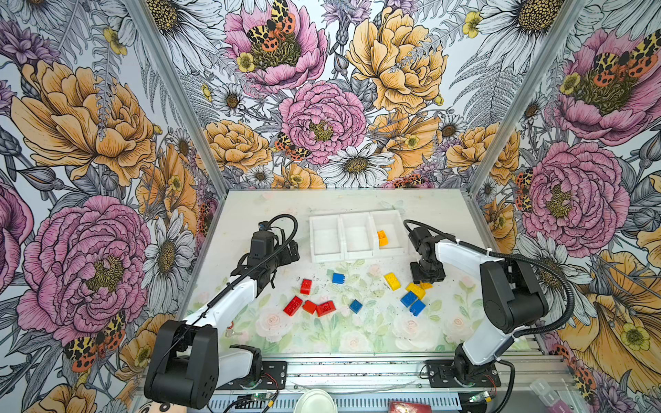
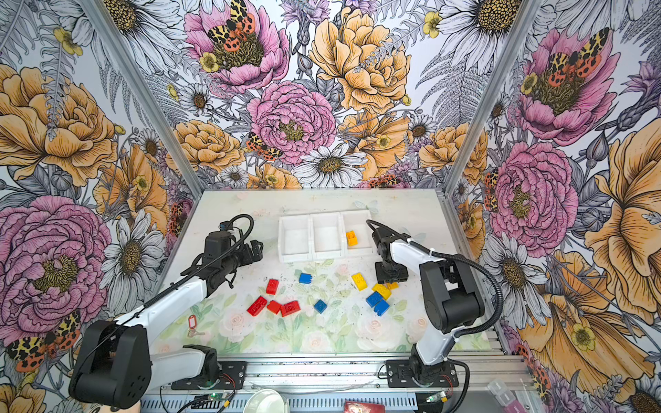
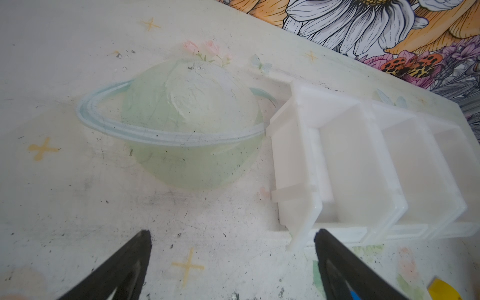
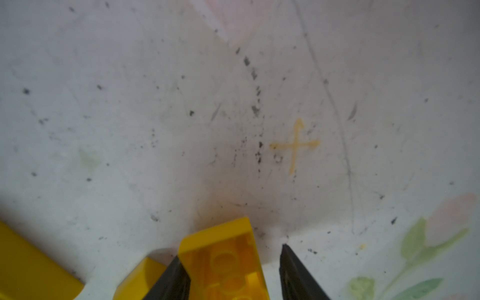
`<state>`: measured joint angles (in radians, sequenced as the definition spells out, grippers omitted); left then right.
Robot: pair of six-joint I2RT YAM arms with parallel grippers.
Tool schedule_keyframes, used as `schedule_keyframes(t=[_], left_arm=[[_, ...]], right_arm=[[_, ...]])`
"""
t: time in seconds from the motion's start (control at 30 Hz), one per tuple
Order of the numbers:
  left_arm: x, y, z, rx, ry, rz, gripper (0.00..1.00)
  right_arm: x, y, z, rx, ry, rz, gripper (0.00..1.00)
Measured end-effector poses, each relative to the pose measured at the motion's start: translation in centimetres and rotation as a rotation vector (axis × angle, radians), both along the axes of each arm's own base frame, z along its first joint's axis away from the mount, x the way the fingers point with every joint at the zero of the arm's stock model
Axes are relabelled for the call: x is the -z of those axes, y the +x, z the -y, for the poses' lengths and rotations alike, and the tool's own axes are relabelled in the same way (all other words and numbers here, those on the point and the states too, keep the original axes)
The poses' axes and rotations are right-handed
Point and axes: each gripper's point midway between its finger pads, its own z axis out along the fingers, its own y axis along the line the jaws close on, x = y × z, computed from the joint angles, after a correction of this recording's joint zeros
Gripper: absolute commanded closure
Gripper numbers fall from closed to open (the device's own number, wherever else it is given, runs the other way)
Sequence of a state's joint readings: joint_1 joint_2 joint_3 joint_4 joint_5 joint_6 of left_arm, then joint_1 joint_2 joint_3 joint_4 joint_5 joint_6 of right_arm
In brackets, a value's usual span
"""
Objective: Sort the legos into containers by color
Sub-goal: Pick up the lego from the middle-right of the table.
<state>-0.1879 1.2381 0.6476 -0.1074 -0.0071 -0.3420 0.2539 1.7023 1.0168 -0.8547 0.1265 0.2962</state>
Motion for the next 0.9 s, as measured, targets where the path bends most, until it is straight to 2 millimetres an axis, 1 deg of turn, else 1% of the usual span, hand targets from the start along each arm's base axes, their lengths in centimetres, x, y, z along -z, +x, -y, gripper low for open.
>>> schedule_keyframes(t=[0.1, 0.27, 0.43, 0.53, 0.63, 0.7, 0.9], left_arm=[[0.0, 0.0, 0.0, 0.0, 0.0, 0.0, 0.01], [0.0, 0.0, 0.0, 0.0, 0.0, 0.0, 0.01], [0.0, 0.0, 0.0, 0.0, 0.0, 0.0, 0.01], [0.0, 0.0, 0.0, 0.0, 0.0, 0.0, 0.01], [0.0, 0.0, 0.0, 0.0, 0.0, 0.0, 0.01], [0.0, 0.0, 0.0, 0.0, 0.0, 0.0, 0.01], [0.0, 0.0, 0.0, 0.0, -0.001, 0.0, 0.01]], right_arm=[[0.1, 0.0, 0.0, 0.0, 0.0, -0.002, 0.64], [0.0, 0.0, 0.0, 0.003, 0.0, -0.002, 0.75], [-0.1, 0.0, -0.1, 0.003, 0.01, 0.001, 0.78], [-0.6, 0.2, -0.5, 0.008, 0.031, 0.017, 0.78], [-2.2, 1.4, -1.3, 0.004, 0.06, 0.064, 0.78], [-3.8, 2.8, -2.1, -0.002, 0.081, 0.114, 0.78], [-9.2, 7.5, -5.5, -0.059, 0.143, 0.277, 0.78]])
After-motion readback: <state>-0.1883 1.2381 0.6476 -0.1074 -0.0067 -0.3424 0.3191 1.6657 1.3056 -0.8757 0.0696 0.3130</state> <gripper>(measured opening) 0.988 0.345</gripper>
